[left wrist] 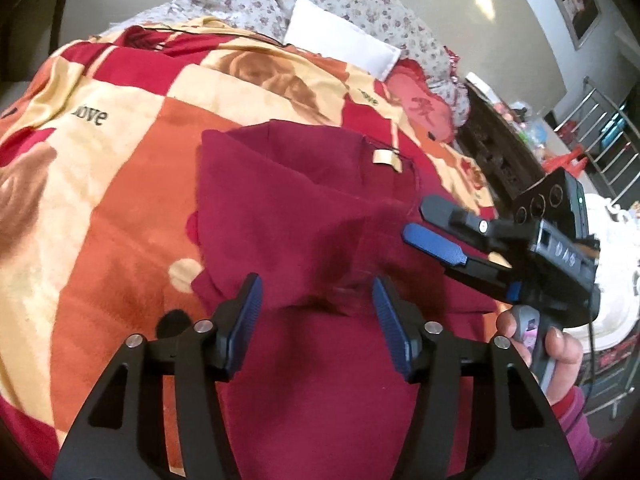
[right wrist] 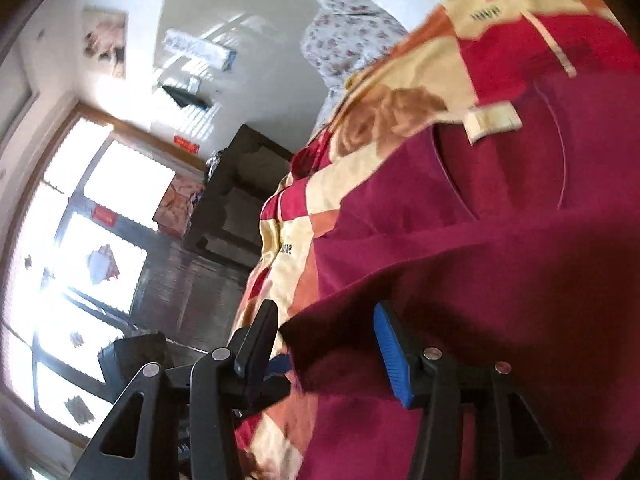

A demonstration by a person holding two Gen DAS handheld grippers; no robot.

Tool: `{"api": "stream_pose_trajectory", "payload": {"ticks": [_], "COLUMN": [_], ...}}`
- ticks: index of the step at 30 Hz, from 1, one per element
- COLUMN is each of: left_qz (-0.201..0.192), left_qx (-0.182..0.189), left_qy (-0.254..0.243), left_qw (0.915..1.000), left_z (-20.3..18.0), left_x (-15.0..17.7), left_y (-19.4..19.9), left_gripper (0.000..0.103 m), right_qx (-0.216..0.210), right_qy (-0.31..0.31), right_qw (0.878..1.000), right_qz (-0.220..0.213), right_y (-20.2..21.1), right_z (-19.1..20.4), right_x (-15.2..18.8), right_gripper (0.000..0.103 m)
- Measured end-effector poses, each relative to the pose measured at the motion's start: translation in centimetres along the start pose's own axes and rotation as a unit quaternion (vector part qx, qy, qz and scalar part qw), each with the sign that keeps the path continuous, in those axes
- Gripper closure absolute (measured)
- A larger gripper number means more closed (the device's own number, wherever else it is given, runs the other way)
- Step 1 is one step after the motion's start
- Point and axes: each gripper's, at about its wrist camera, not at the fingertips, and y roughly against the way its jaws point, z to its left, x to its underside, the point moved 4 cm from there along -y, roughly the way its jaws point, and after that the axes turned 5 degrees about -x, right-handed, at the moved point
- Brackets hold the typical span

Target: Fold small clothes

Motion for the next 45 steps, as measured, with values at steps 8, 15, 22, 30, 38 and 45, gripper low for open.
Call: {"api": "stream_pose_trajectory", "payload": {"ticks": [8, 15, 22, 30, 38, 45], "left_qz": [0.014, 0.0, 0.026, -0.041, 0.003, 0.007], "left_qx": [-0.002, -0.021, -0.038, -0.063, -0.103, -0.095], "left_qy": [0.002, -0.014, -0.05, -0.047, -0.014, -0.016], "left_qw": [0.9999, 0.9997, 0.9977, 0.9961, 0.9946, 0.9953], "left_z": [-0.1, -1.2, -2.7, -1.4, 1.9, 1.9], "left_x": [-0.2, -0.9, -1.6, -4.2, -2.6, -1.8], "left_y": [-2.4, -4.1, -7.3, -3.2, -7.0, -6.7], "left_gripper": [0.026, 0.027, 0.085, 0.089, 0.089, 0.089], "right_qx": [0.067, 0.128, 0.167, 0.223, 0.313, 0.341], "right_qy": [0.015, 0.006, -0.031, -0.041, 0.024, 0.02], "right_qw": [0.997, 0.99, 0.979, 0.965, 0.948, 0.939], "right_qz": [-0.027, -0.061, -0.109, -0.135, -0.058, -0.041], "right_y": [6.7, 13.3, 17.8, 19.0, 13.5, 14.1], "right_z": [-2.6, -5.4, -8.4, -9.3, -11.4, -12.9], "right_x": [1.9, 3.0, 2.2, 0.4, -2.1, -1.6], "right_gripper": [0.055, 0.055, 0.055, 0.055, 0.055, 0.052]}}
